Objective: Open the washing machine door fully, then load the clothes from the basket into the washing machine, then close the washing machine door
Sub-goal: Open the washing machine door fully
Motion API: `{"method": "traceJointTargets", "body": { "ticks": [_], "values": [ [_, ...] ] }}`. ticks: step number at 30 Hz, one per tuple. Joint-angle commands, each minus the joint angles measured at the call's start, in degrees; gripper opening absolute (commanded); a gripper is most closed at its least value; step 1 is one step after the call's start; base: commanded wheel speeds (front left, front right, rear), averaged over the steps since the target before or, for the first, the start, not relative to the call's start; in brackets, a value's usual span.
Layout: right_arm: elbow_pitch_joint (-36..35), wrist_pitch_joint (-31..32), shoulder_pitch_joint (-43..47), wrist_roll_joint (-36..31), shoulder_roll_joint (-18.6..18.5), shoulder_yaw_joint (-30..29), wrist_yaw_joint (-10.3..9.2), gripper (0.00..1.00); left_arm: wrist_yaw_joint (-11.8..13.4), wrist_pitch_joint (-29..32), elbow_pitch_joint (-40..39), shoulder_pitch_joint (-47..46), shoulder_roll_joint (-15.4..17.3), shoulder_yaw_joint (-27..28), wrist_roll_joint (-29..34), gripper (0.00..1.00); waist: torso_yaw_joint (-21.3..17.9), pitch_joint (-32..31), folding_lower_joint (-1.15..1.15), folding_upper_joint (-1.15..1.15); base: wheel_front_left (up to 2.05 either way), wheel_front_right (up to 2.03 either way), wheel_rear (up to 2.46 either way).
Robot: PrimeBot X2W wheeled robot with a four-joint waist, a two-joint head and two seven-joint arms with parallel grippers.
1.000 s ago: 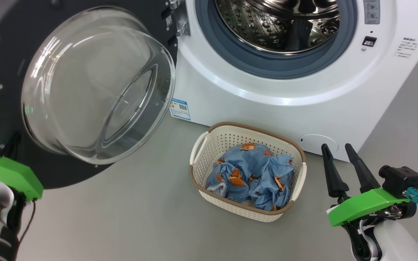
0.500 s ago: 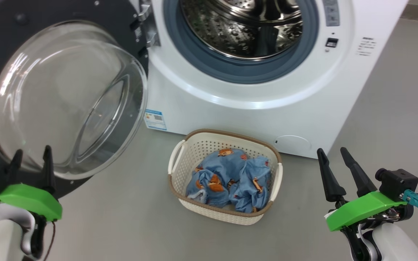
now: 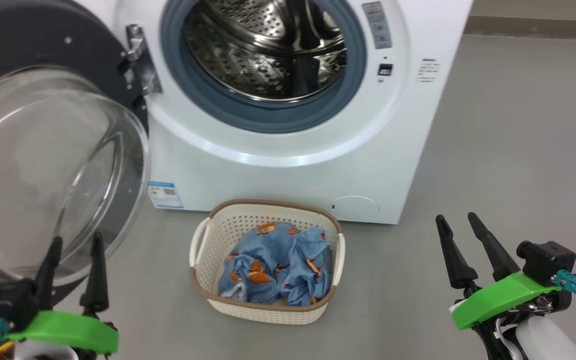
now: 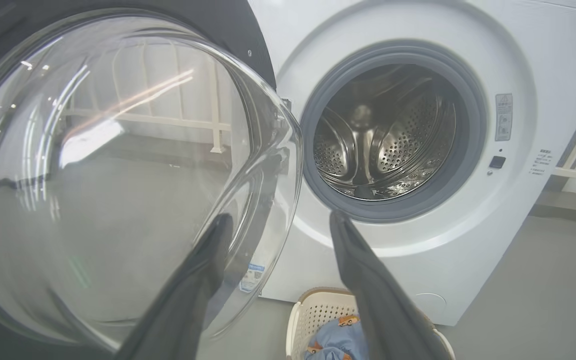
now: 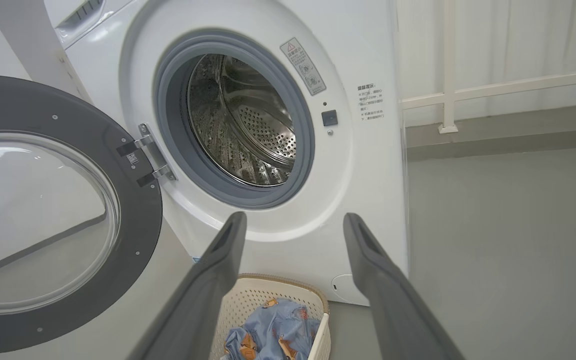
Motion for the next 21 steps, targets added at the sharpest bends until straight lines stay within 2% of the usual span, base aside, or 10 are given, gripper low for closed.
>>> {"method": "traceJointTargets", "body": {
  "ticks": [1, 9, 21],
  "values": [
    [-1.4, -0.7, -0.1, 0.3, -0.8, 1.3, 0.26, 1.0, 1.4, 0.8, -4.9, 0.7, 1.5, 2.1, -0.1, 1.0, -2.9, -1.0, 0.0, 0.0, 0.0, 0.0, 0.0],
    [-1.7, -0.7, -0.4, 0.3, -1.5, 2.0, 0.26, 1.0, 4.5, 3.0, -13.9, 5.5, 0.8, 1.4, 0.0, 1.0, -6.9, -1.5, 0.0, 0.0, 0.0, 0.0, 0.0],
    [-2.4, -0.7, -1.2, -0.2, -2.5, 2.0, 0.26, 1.0, 5.4, 1.7, -14.9, 7.0, -0.4, 0.7, 0.1, 1.0, -10.7, -1.3, 0.0, 0.0, 0.0, 0.0, 0.0]
  ]
}}
